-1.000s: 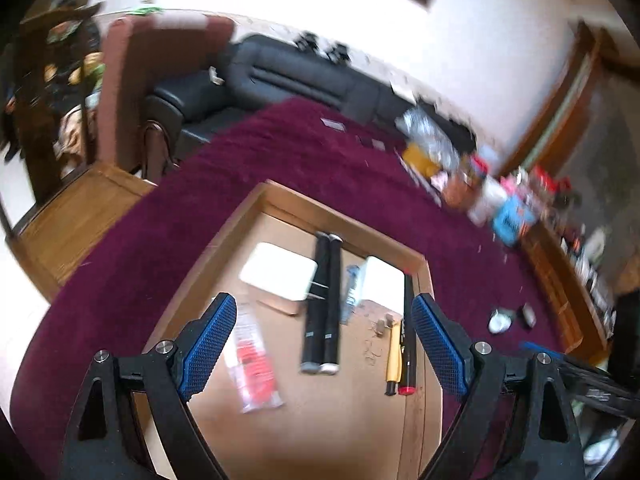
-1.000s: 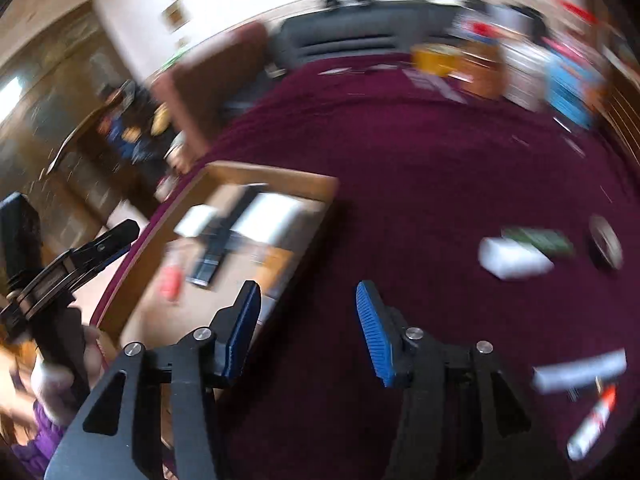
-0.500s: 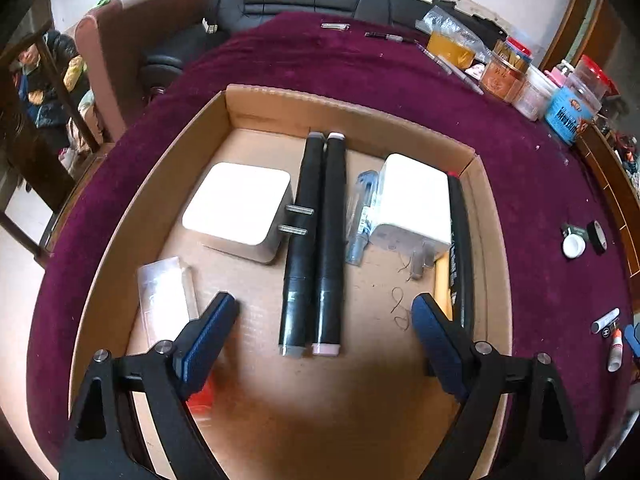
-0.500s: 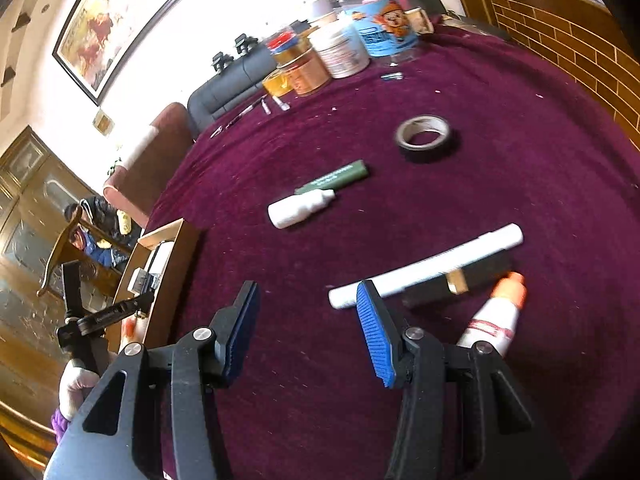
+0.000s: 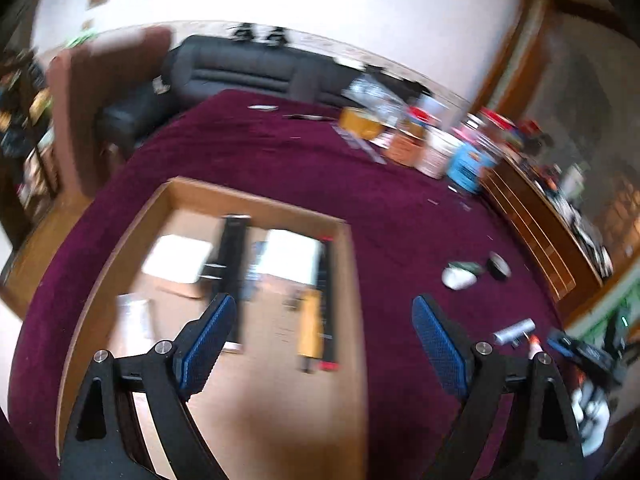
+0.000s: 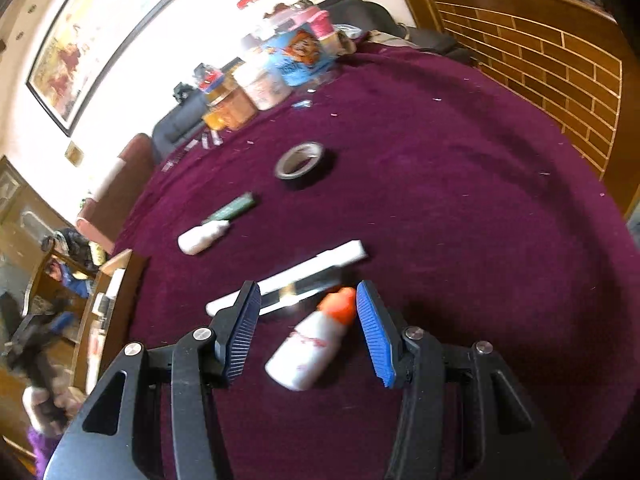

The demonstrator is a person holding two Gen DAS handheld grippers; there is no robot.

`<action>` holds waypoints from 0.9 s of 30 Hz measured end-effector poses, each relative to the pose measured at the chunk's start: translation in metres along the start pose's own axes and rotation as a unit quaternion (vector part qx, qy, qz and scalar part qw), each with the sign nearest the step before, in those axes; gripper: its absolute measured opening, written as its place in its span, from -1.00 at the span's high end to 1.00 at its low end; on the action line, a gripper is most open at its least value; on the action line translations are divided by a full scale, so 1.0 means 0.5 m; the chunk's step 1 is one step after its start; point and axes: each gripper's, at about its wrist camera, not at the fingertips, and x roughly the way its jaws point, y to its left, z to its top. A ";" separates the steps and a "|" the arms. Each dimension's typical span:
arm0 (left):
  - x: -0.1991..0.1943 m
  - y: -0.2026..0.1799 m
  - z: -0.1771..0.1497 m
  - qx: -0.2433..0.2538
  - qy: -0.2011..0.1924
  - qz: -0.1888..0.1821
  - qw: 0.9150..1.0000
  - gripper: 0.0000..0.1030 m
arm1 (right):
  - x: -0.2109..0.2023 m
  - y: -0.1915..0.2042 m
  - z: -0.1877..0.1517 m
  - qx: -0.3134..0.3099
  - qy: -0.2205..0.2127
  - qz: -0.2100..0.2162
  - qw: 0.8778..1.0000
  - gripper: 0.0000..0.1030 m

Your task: Organize rigid objects

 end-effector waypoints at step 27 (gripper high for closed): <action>0.318 -0.537 -0.137 0.347 0.152 -0.095 0.920 -0.37 | 0.010 -0.044 -0.019 -0.042 0.020 -0.017 0.999 0.16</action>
